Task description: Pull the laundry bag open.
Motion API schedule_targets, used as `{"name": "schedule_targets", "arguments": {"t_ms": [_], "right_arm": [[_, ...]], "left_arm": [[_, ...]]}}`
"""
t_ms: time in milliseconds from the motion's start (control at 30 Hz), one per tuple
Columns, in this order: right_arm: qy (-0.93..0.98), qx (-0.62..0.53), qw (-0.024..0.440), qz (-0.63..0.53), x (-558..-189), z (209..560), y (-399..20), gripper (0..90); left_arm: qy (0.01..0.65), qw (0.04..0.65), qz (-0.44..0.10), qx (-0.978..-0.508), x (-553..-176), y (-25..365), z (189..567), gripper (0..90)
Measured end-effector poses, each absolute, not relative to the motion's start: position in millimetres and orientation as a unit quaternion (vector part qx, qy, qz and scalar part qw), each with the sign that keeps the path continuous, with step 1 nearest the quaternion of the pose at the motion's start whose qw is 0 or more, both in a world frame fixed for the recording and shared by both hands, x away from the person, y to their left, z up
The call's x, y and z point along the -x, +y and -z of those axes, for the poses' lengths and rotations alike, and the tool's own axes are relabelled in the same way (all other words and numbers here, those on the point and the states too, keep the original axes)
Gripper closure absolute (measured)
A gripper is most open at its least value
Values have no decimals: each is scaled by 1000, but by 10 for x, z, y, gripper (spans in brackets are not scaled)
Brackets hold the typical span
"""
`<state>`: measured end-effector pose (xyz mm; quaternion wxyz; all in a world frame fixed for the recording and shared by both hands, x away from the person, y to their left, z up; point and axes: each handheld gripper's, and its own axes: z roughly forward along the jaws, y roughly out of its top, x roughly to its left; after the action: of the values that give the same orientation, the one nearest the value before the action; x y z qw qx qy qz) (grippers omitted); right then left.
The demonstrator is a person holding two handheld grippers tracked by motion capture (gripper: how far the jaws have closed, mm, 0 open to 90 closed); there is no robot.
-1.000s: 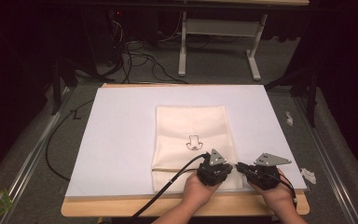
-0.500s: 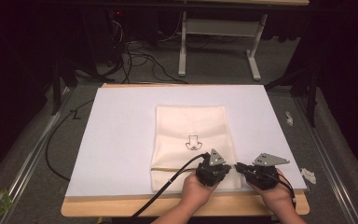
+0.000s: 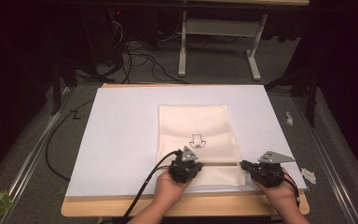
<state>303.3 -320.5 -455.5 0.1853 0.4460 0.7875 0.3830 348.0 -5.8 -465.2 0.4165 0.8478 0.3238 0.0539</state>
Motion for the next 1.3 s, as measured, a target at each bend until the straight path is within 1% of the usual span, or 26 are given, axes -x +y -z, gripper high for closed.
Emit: {"name": "schedule_targets", "arguments": {"t_ms": [100,267,367,400,467,500,533,633,733,800,833,867,900,933,967,1000,1033,1067,1100,1133,1167,1200,1233,1267,1300], "right_arm": [[787,-447,178,-387,-3032,4567,-3208,859],[796,-434,194,-376,-3000,4550,-3125,861],[788,-447,196,-376,-3014,4553,-3201,861],[784,-451,198,-378,-3018,4553,-3235,861],[778,-459,196,-382,-3017,4545,-3282,860],[778,-459,204,-378,-3011,4539,-3293,859],[776,-459,198,-385,-3007,4538,-3298,858],[778,-457,208,-377,-2986,4545,-3255,856],[776,-461,206,-378,-2989,4556,-3283,851],[775,-459,203,-385,-2989,4571,-3320,831],[772,-458,200,-392,-2982,4589,-3347,793],[772,-458,200,-392,-2982,4589,-3347,793],[771,-458,200,-395,-2975,4590,-3355,772],[769,-454,204,-402,-2975,4583,-3367,743],[761,-457,205,-411,-2966,4557,-3378,658],[761,-457,205,-411,-2966,4557,-3378,658],[753,-455,213,-425,-2965,4533,-3397,556],[753,-455,213,-425,-2965,4533,-3397,556],[747,-455,220,-431,-2968,4523,-3406,507],[741,-455,233,-436,-2977,4509,-3423,448],[729,-463,250,-438,-2998,4490,-3458,352],[729,-463,250,-438,-2998,4490,-3458,352],[715,-475,269,-436,-3032,4470,-3533,287],[715,-475,269,-436,-3032,4470,-3533,287],[701,-489,290,-430,-3053,4450,-3654,234]], "left_arm": [[344,413,-41,-842,-3476,283,4647,878],[369,397,-58,-838,-3452,742,4658,878],[399,405,-41,-821,-3500,1037,4726,878],[399,408,-34,-820,-3531,1116,4720,878],[400,407,-50,-820,-3572,1240,4675,876],[403,417,-42,-813,-3591,1291,4667,876],[406,419,-38,-812,-3596,1305,4664,876],[386,400,-64,-829,-3552,1243,4672,875],[371,404,-62,-834,-3537,1232,4672,873],[367,414,-54,-831,-3535,1247,4658,868],[365,421,-66,-828,-3522,1270,4628,848],[365,421,-66,-828,-3522,1270,4628,817],[367,426,-76,-824,-3521,1292,4605,817],[370,429,-79,-820,-3522,1309,4588,766],[371,438,-83,-815,-3525,1331,4571,705],[373,444,-90,-810,-3524,1355,4552,705],[376,453,-108,-801,-3523,1395,4529,629],[376,453,-108,-801,-3523,1395,4529,580],[378,453,-127,-798,-3520,1423,4516,580],[379,452,-140,-795,-3517,1440,4510,523],[381,448,-162,-792,-3517,1469,4502,433],[383,445,-178,-790,-3522,1497,4499,433],[386,438,-200,-787,-3528,1533,4495,345],[391,430,-221,-783,-3538,1577,4492,345],[395,423,-238,-780,-3552,1633,4491,284]]}}
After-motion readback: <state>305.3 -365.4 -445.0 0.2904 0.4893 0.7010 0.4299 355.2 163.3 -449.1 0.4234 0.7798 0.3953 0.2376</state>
